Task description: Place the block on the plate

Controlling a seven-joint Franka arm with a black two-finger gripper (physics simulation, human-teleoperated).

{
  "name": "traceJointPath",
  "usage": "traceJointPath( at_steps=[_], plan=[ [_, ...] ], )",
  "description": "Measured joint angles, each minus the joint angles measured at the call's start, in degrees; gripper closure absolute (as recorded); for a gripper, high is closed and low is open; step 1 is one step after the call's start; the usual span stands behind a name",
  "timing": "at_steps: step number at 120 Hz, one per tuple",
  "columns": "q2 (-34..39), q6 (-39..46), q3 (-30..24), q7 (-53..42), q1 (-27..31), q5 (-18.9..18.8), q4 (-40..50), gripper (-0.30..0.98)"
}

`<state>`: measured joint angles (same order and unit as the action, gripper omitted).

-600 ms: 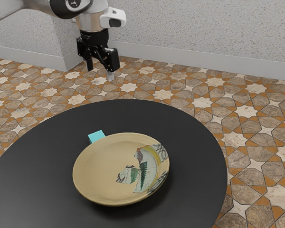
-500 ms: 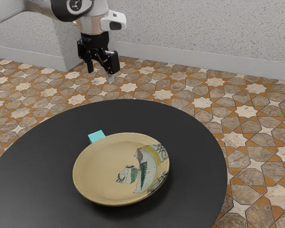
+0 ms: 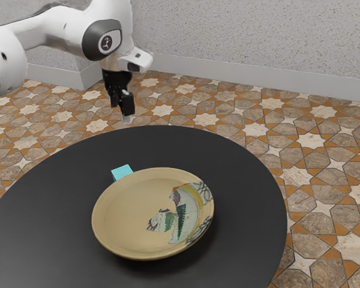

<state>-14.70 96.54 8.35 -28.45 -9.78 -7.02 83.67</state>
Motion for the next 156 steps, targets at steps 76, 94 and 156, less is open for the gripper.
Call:
traceJointPath(
  at_steps=[76, 94, 156],
  plan=[
    [-4.0, 21.7, 4.5, -15.0, 4.8, 19.9, 11.8, 0.0],
    [-1.9, 20.3, 4.6, 6.1, 4.8, 18.7, 11.8, 0.0],
    [-8.9, 19.9, 5.7, 67.8, 5.2, 15.6, 14.3, 0.0]
  ],
)
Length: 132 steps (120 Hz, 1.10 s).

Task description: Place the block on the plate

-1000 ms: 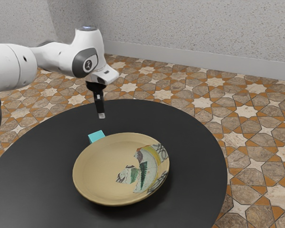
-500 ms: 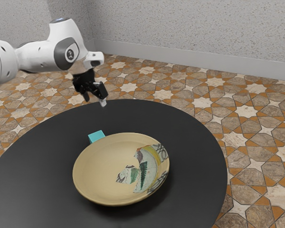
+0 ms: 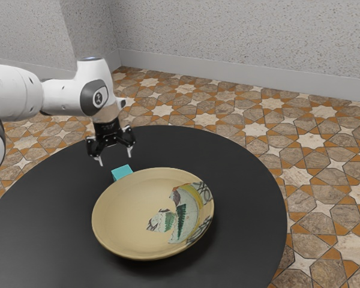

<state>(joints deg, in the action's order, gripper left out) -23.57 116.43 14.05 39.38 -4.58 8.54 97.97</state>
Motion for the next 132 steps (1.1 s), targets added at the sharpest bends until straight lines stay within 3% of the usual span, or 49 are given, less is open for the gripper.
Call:
traceJointPath(
  at_steps=[16, 36, 50, 132],
  plan=[
    [-0.2, 1.7, 0.1, 7.0, 0.0, -0.3, 2.1, 0.0],
    [-0.4, 3.1, -0.1, 11.1, -0.1, -5.9, 2.6, 0.0],
    [-1.8, 5.8, -0.7, 12.8, 0.0, -7.4, 3.0, 0.0],
    [-4.0, 17.0, -2.1, 12.5, 0.0, -5.2, 6.2, 0.0]
  ],
)
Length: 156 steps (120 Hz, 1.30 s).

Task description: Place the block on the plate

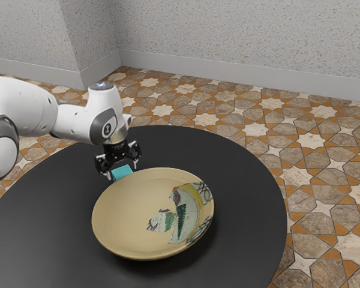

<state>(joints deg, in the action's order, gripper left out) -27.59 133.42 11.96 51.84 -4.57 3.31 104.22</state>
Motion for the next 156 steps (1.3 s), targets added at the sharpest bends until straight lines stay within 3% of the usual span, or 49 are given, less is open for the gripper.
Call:
traceJointPath(
  at_steps=[54, 107, 156],
  plan=[
    [-1.4, 2.1, 0.1, -0.6, 0.0, 2.7, 0.0, 0.01],
    [-1.7, 2.9, 0.3, -0.7, 0.0, 4.6, -0.2, 0.28],
    [0.0, 2.5, 1.6, -0.5, 0.0, 4.1, -1.3, 0.32]
  ],
)
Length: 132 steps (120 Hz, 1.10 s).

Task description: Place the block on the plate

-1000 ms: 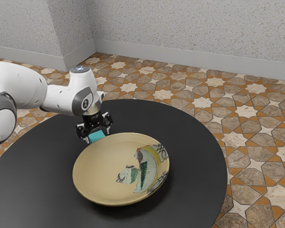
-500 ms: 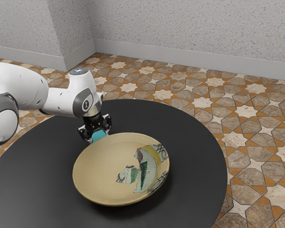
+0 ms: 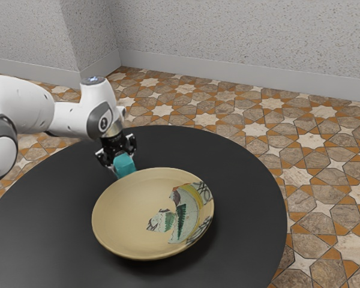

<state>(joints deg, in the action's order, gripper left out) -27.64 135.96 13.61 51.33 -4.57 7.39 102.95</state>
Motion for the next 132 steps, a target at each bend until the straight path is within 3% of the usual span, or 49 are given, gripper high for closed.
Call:
traceJointPath(
  at_steps=[32, 60, 96, 120, 132],
  plan=[
    [7.5, -6.4, -0.2, -0.1, -0.4, -2.1, 0.3, 0.32],
    [14.7, -12.8, -6.5, -0.4, -1.0, -2.6, 7.0, 0.32],
    [14.8, -11.0, -11.5, 0.8, -5.6, -2.1, 13.7, 0.32],
    [14.8, -8.6, -11.7, 1.6, -6.0, -1.4, 15.0, 0.14],
    [18.4, -11.4, -11.5, 1.7, -5.9, -1.9, 12.0, 0.08]
  ],
)
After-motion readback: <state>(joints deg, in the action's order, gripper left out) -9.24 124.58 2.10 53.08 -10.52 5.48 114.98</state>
